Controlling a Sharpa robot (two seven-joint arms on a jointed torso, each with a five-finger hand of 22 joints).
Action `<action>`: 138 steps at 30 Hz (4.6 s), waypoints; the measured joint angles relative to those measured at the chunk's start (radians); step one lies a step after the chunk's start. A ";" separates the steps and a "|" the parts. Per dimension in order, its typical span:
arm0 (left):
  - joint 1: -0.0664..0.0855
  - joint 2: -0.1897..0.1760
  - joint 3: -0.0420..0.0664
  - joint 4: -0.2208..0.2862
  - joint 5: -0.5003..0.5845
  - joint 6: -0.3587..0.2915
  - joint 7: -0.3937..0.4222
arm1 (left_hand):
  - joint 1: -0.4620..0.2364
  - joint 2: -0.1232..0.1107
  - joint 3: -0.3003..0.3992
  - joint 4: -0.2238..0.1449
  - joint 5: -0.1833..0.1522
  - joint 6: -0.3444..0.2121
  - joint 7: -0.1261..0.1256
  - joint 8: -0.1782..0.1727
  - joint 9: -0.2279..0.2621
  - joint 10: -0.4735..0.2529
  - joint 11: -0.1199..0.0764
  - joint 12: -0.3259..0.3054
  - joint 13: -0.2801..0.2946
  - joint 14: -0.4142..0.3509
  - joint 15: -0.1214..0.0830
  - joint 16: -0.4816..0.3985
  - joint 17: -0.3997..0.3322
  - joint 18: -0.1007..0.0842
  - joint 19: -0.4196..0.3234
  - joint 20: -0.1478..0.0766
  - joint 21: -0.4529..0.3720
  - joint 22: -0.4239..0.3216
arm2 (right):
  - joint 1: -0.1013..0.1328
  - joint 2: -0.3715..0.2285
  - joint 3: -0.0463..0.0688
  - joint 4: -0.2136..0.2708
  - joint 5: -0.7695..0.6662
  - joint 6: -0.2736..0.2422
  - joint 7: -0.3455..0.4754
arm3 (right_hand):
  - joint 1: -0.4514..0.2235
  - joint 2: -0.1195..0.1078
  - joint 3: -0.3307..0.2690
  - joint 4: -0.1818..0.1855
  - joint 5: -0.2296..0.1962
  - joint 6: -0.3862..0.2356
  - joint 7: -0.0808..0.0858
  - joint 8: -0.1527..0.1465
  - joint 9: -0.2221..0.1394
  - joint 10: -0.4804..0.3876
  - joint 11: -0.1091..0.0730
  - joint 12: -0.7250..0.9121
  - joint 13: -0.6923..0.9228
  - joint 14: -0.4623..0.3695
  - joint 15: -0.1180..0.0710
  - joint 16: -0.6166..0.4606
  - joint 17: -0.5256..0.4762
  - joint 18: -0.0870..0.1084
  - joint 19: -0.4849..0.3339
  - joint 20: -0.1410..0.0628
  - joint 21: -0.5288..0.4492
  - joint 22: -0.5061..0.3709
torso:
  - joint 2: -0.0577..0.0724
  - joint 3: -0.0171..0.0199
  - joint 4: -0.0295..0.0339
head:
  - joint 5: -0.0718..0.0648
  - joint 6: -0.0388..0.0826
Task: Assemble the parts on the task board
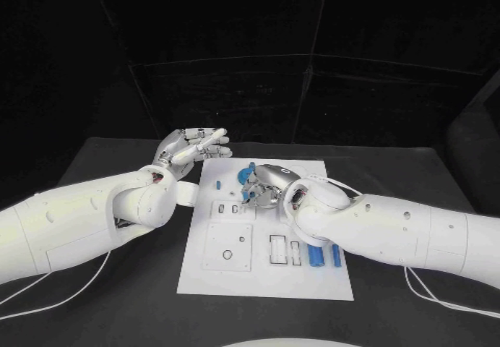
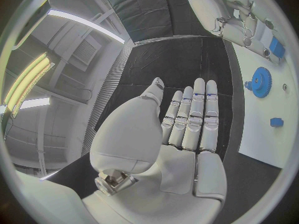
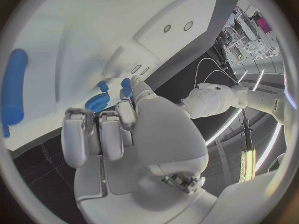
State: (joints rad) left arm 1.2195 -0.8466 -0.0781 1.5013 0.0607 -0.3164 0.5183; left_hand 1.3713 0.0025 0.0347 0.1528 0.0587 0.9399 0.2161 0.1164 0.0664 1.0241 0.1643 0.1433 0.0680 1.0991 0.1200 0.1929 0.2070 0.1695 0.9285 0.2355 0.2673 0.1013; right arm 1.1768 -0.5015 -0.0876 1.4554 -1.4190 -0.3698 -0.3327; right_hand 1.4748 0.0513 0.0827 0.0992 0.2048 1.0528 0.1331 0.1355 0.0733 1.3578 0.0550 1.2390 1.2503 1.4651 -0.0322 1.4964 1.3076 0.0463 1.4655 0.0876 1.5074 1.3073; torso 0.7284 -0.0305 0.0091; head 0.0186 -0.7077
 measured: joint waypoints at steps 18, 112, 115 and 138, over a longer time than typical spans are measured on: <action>0.000 0.004 0.000 -0.007 0.000 0.003 -0.005 | 0.000 0.000 0.000 0.000 0.000 0.000 0.000 0.000 0.000 0.000 0.000 0.000 0.000 0.000 0.000 0.000 0.000 0.000 0.000 0.000 0.000 0.000 | -0.025 0.029 0.000 -0.009 -0.045 0.023 -0.019 | -0.014 -0.015 0.001 0.001 -0.001 0.001 -0.001 -0.006 0.000 0.004 -0.004 -0.002 -0.001 0.000 0.000 0.000 0.000 0.000 0.000 0.000 0.000 0.000 | 0.000 0.0008 -0.0007 | 0.006 -0.012; 0.001 -0.025 0.000 -0.023 -0.118 0.010 -0.126 | -0.038 0.014 -0.060 0.013 0.000 0.135 -0.084 0.016 0.011 0.284 -0.106 0.070 0.066 0.366 -0.131 0.430 0.393 0.000 0.352 -0.144 0.204 0.098 | 0.016 -0.249 0.017 0.233 0.009 -0.110 0.197 | -0.030 -0.115 -0.158 0.099 0.006 -0.164 0.034 -0.019 0.007 -0.119 0.028 -0.168 -0.168 0.001 0.044 -0.071 -0.022 0.000 -0.089 0.033 -0.064 -0.001 | -0.003 0.0016 -0.0010 | 0.013 -0.012; 0.009 -0.030 -0.001 -0.024 -0.190 0.014 -0.209 | -0.044 0.020 -0.069 0.022 0.000 0.138 -0.088 0.016 0.017 0.313 -0.120 0.105 0.104 0.369 -0.146 0.729 0.679 0.000 0.374 -0.159 0.260 0.135 | 0.043 -0.297 0.022 0.250 0.061 -0.103 0.209 | -0.009 -0.096 -0.159 0.086 0.008 -0.151 0.022 -0.005 0.008 -0.116 0.020 -0.188 -0.189 0.001 0.033 -0.095 -0.056 0.016 -0.115 0.024 -0.087 -0.026 | -0.008 0.0029 -0.0015 | 0.018 -0.014; 0.118 0.144 -0.061 -0.106 -0.945 0.289 -0.965 | -0.236 0.067 -0.241 0.138 -0.006 0.032 -0.157 0.414 0.355 0.321 -0.172 1.059 1.060 0.368 -0.186 1.375 1.101 -0.078 0.484 -0.198 1.056 1.057 | 0.124 -0.412 0.029 0.238 0.311 -0.050 0.147 | -0.019 -0.081 -0.212 0.111 0.042 -0.141 0.018 0.011 0.002 -0.111 0.014 -0.226 -0.236 0.002 0.026 -0.140 -0.114 0.016 -0.145 0.013 -0.128 -0.086 | -0.054 0.0198 0.0009 | 0.036 -0.044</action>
State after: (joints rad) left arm 1.3375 -0.7028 -0.1391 1.3955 -0.8844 -0.0274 -0.4469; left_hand 1.1349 0.0696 -0.2065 0.2907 0.0531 0.9716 0.0589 0.5308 0.4210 1.3452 -0.0072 1.2025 1.1280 1.4670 -0.0661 1.5678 1.3080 0.0911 1.4120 0.0377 1.3228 1.1583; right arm 1.3005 -0.9131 -0.0588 1.6935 -1.1076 -0.4196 -0.1856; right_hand 1.4563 -0.0294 -0.1288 0.2105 0.2472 0.9118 0.1511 0.1464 0.0758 1.2469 0.0695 1.0134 1.0141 1.4668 -0.0057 1.3562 1.1940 0.0624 1.3201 0.1005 1.3793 1.2209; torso 0.6742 -0.0107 0.0100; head 0.0543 -0.7521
